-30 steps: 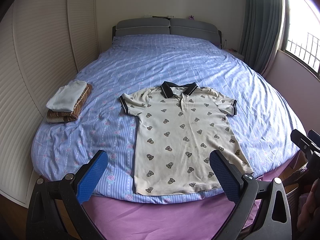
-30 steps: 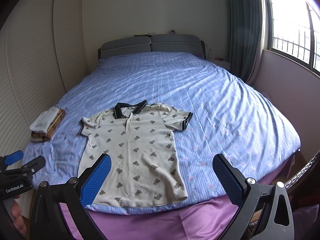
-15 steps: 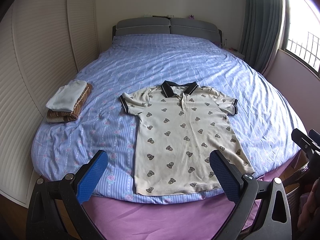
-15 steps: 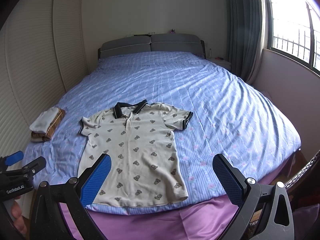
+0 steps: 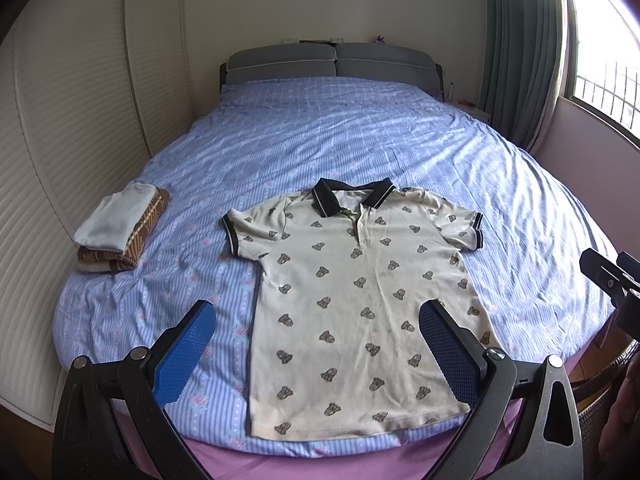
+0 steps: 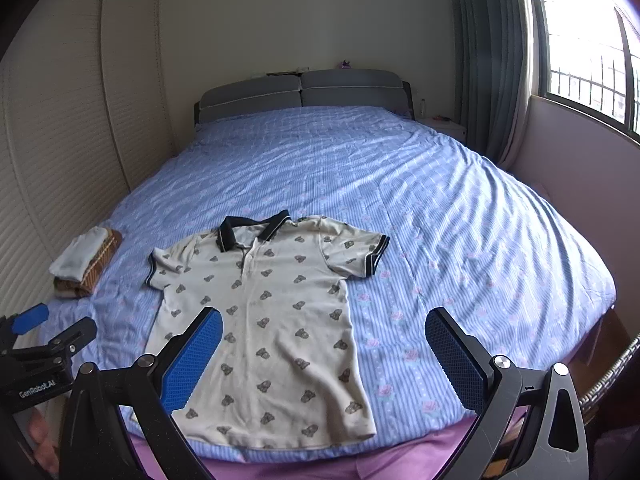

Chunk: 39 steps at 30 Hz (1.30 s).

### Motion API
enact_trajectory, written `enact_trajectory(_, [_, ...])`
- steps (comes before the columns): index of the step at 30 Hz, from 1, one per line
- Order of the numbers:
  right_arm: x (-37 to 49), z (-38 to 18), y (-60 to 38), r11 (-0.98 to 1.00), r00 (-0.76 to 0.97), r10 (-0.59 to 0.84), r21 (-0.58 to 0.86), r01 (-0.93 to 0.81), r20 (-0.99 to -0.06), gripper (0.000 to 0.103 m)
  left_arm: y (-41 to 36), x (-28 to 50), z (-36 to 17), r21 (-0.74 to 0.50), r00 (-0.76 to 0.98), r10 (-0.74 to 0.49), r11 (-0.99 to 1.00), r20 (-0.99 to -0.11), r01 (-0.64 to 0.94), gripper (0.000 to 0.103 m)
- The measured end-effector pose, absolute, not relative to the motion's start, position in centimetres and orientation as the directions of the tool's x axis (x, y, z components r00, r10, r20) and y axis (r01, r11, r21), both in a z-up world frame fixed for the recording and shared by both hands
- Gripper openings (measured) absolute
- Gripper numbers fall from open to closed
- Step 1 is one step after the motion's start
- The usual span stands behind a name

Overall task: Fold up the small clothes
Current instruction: 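Lower the right gripper to the shirt's sleeve and close on it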

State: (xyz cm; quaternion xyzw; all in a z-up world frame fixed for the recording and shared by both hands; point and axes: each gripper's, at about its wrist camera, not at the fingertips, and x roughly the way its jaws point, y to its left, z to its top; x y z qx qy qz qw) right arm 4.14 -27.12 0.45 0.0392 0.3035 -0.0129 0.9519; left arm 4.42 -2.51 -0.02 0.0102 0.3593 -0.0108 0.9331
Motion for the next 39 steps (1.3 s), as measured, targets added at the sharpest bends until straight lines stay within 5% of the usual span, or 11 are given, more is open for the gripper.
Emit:
enact_trajectory(10, [14.5,-1.6,-33.8,0.985,0.843,-0.016,0.136,0.105,-0.538,0.099,-7.8,14.6,-1.2,0.01,0.796,-0.034,0.999,-0.604,0.05,0.103])
enact_trajectory(18, [24.9,-7.4,-38.1,0.98,0.799,-0.006,0.156,0.125,-0.601,0.056,-11.3,23.4,-6.1,-0.045,0.779,-0.063,0.998,-0.624,0.046,0.103])
enact_trajectory(27, [33.6,-15.3,-40.6,0.971,0.727,0.063,0.209,0.113,-0.684,0.038,-14.0,30.4,-11.2,-0.049,0.759,-0.066,0.998,-0.648,0.045,0.103])
enact_trajectory(39, [37.2,-20.3,-43.0,0.948,0.683,0.17,0.308,0.085,-0.711,0.034,-17.2,35.4,-14.0,-0.009,0.743,-0.069,0.996,-0.666,0.085,0.103])
